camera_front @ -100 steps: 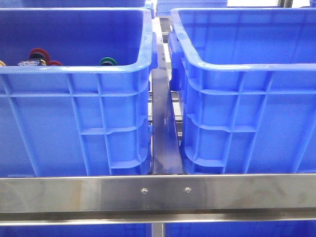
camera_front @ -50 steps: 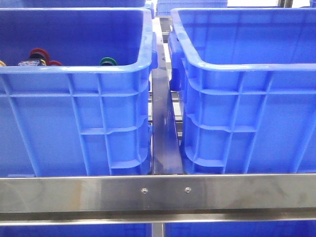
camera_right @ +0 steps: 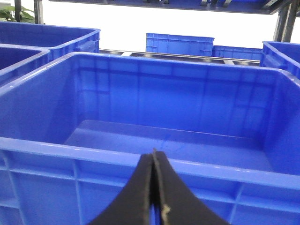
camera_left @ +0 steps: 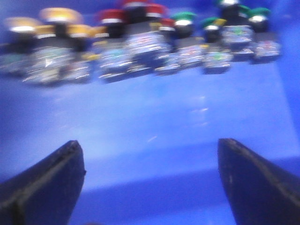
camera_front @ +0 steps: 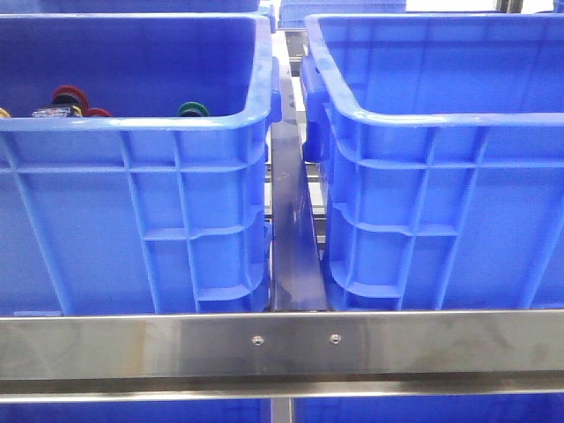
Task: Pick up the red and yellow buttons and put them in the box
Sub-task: 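Lower the left gripper toward a red push-button in the button bin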
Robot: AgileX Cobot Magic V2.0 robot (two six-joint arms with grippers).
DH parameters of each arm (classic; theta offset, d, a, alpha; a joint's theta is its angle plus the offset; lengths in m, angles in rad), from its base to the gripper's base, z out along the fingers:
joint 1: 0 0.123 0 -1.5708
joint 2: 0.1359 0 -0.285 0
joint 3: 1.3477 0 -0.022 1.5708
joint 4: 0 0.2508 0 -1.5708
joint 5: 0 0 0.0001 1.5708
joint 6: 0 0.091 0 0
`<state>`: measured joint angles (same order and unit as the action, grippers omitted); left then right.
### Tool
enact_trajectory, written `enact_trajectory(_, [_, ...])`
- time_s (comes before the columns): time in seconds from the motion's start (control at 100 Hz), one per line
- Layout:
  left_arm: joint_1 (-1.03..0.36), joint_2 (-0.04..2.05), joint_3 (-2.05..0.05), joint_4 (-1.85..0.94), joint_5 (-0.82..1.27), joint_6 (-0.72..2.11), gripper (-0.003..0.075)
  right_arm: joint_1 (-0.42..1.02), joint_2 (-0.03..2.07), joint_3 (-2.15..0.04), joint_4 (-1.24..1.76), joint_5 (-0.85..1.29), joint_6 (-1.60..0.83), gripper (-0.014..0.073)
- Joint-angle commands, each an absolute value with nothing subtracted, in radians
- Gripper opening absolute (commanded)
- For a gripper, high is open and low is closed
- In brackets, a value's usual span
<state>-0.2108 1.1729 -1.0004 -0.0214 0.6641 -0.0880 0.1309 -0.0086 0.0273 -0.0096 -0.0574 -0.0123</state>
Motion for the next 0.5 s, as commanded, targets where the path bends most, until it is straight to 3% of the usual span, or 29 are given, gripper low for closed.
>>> enact_trajectory(0.0, [-0.237, 1.255, -1.105, -0.027, 0.58, -0.122, 0.0554, 0.127, -0.026, 0.026, -0.017, -0.141, -0.012, -0.0067])
enact_trajectory(0.21, [-0.241, 1.478, -1.296, -0.011, 0.611, -0.144, 0.0554, 0.127, -0.026, 0.026, -0.017, -0.141, -0.012, -0.0067])
enact_trajectory(0.49, [-0.241, 1.617, -1.402, 0.113, 0.613, -0.27, 0.0554, 0.127, -0.026, 0.026, -0.017, -0.141, -0.012, -0.0067])
